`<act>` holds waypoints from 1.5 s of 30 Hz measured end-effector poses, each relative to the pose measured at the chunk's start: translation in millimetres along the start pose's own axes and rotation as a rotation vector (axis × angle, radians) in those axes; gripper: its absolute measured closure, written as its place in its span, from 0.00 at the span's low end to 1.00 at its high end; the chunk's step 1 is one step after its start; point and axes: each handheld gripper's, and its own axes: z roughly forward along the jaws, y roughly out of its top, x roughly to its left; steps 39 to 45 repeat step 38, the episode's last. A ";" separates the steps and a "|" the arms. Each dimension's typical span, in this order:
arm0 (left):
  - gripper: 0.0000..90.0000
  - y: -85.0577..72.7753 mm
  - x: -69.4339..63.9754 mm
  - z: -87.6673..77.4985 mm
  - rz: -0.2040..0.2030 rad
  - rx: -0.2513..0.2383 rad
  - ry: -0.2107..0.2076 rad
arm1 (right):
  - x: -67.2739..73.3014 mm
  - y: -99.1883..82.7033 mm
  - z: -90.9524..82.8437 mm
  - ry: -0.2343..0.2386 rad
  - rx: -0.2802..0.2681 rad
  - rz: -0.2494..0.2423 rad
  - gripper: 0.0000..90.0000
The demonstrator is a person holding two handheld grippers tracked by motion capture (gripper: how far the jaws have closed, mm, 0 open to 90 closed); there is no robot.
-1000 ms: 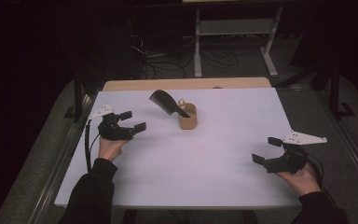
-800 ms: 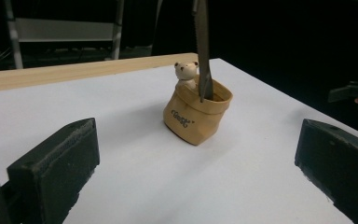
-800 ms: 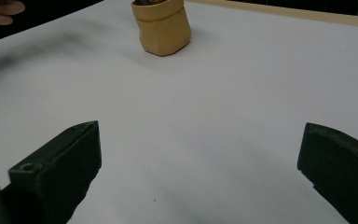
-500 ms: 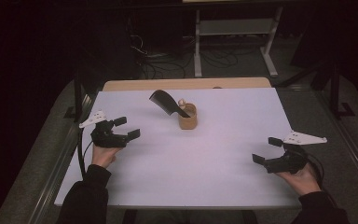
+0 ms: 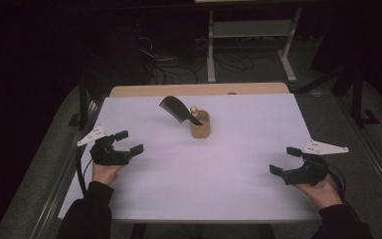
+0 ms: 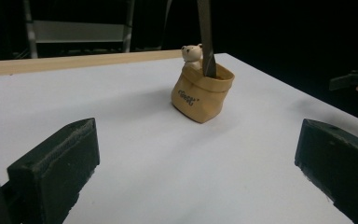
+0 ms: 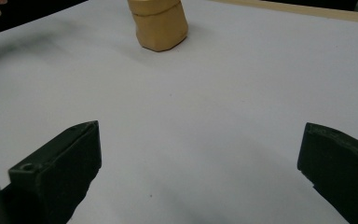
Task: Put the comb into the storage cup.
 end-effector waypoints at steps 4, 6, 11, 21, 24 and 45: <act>0.00 -3.3 3.3 -6.6 -0.011 -0.010 0.017 | -0.1 -0.3 0.3 -0.002 0.000 0.001 0.00; 0.00 -4.7 3.8 -10.1 -0.010 -0.017 0.027 | 0.0 -0.5 0.5 -0.003 0.002 -0.001 0.00; 0.00 -9.8 3.7 -17.7 -0.009 -0.020 0.043 | -0.3 -1.2 1.0 -0.007 0.008 -0.004 0.00; 0.00 -26.0 -1.0 -34.6 -0.030 -0.059 0.097 | -0.3 -2.6 2.6 -0.005 0.016 -0.003 0.00; 0.00 -30.5 -2.2 -40.6 -0.023 -0.055 0.123 | 0.1 -2.8 3.1 -0.003 0.017 -0.007 0.00; 0.00 -38.3 -4.2 -52.0 -0.029 -0.011 0.159 | -0.3 -4.7 3.3 -0.014 0.015 -0.001 0.00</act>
